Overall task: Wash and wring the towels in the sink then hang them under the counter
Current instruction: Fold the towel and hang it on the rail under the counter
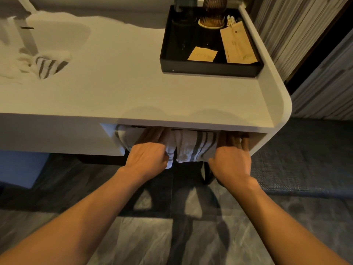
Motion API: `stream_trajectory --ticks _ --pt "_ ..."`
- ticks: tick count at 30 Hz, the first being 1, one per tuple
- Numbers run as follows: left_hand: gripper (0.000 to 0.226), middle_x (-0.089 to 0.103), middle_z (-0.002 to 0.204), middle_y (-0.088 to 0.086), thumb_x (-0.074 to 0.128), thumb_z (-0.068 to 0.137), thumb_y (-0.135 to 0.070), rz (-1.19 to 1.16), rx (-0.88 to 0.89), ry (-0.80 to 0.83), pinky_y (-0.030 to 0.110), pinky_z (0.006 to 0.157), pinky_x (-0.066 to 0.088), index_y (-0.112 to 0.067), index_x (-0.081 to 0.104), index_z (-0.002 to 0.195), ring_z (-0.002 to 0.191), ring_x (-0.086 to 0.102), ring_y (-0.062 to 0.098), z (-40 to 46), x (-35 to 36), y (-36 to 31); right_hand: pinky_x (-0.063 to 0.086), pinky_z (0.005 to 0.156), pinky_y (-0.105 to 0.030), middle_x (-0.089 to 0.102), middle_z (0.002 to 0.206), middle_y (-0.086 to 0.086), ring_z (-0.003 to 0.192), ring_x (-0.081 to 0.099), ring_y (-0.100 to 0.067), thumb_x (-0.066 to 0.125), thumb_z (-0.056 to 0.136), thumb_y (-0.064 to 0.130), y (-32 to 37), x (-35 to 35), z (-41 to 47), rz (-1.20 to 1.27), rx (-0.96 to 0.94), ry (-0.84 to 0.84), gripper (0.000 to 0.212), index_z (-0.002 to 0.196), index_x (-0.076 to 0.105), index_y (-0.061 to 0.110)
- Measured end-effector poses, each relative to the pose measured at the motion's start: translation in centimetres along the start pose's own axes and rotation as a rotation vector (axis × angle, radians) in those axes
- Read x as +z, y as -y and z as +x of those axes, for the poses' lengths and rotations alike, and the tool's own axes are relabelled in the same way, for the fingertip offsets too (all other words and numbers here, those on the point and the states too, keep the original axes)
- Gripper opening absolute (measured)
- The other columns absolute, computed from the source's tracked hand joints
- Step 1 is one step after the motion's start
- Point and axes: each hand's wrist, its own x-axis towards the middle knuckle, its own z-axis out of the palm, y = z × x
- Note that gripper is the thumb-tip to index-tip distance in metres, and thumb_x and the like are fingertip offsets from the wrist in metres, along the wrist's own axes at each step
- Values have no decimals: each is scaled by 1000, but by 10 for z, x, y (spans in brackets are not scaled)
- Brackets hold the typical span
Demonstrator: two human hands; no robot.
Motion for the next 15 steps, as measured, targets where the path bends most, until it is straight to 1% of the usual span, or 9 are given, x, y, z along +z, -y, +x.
stream_trajectory --ticks 3,4,6,7,10,11,13,14,15 --pt "35 36 53 -1 59 83 -28 -39 84 -104 36 50 37 -18 37 58 53 48 23 -2 5 -7 46 86 -41 71 82 -6 85 69 -30 56 87 22 16 3 1 107 -37 -96 30 59 45 22" --pt "33 34 55 -2 59 83 -27 -5 110 -129 37 51 37 -20 35 60 56 50 26 -5 5 -10 45 84 -41 70 80 -4 83 68 -28 56 87 22 18 8 0 129 -42 -92 29 60 45 22" --pt "37 34 63 -7 57 86 -21 51 133 -116 37 57 30 -23 27 65 63 49 26 -11 7 -13 37 101 -46 72 94 -4 99 68 -27 58 86 26 18 16 -4 77 -61 5 13 76 64 20" --pt "39 35 67 -7 56 88 -19 61 134 -99 35 61 28 -23 24 67 70 53 26 -12 9 -13 25 114 -51 72 104 -6 111 65 -29 60 85 28 15 22 -4 2 -85 39 14 88 69 18" --pt "42 32 67 -7 55 90 -20 50 124 -54 34 64 29 -24 21 67 76 56 26 -12 0 -14 -9 121 -60 56 140 -18 140 42 -39 62 84 32 9 22 0 -119 -114 87 47 123 63 5" --pt "41 32 67 -6 55 90 -20 50 107 -15 34 64 29 -24 22 67 79 57 27 -10 -2 -13 -4 122 -59 57 139 -19 139 44 -38 62 84 30 11 15 -1 -91 -109 108 46 122 63 4" --pt "24 47 79 -1 55 90 -18 29 139 33 34 68 31 -21 35 77 89 59 30 -17 -17 -11 26 118 -53 69 102 -11 110 64 -33 60 82 25 15 -2 -6 25 -116 89 15 92 64 15" --pt "10 56 94 3 55 89 -17 35 163 54 35 72 33 -19 45 91 96 59 30 -26 -25 -9 30 116 -51 66 92 -8 100 64 -31 59 81 23 15 -6 -12 59 -121 42 9 87 60 17" --pt "26 58 114 7 54 88 -17 46 176 68 36 82 37 -16 50 114 107 56 31 -33 -26 -5 27 118 -52 63 94 -8 101 62 -31 59 79 22 16 -7 -20 74 -118 -6 15 93 59 16"
